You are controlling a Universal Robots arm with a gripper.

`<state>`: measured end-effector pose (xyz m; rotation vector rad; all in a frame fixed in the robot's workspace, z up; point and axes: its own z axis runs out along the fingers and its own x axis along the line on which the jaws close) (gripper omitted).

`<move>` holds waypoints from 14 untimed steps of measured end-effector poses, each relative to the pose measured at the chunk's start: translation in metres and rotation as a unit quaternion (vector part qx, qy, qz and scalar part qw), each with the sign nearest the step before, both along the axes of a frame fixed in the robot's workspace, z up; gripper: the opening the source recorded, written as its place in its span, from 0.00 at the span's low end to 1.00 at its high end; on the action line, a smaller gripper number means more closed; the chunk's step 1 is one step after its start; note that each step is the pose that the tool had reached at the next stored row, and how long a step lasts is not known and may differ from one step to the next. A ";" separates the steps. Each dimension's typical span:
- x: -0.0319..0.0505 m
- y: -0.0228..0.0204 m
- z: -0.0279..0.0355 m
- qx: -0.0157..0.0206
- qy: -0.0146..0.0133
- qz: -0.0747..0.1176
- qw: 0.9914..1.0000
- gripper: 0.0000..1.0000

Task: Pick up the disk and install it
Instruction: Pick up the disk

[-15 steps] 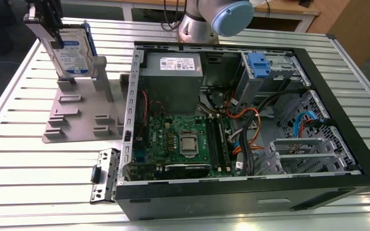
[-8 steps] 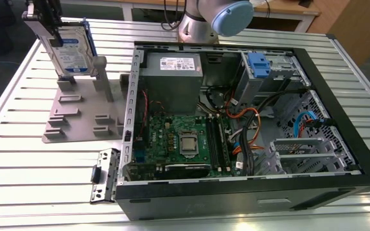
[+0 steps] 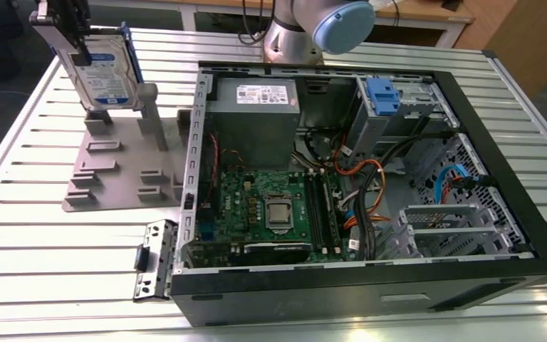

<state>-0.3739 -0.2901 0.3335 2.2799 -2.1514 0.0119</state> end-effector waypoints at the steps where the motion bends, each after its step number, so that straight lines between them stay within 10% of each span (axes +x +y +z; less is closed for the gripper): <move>1: 0.0000 0.0000 0.0008 0.000 0.000 0.000 1.000 0.36; 14: 0.0000 0.0000 0.0117 0.000 0.000 0.000 1.000 0.36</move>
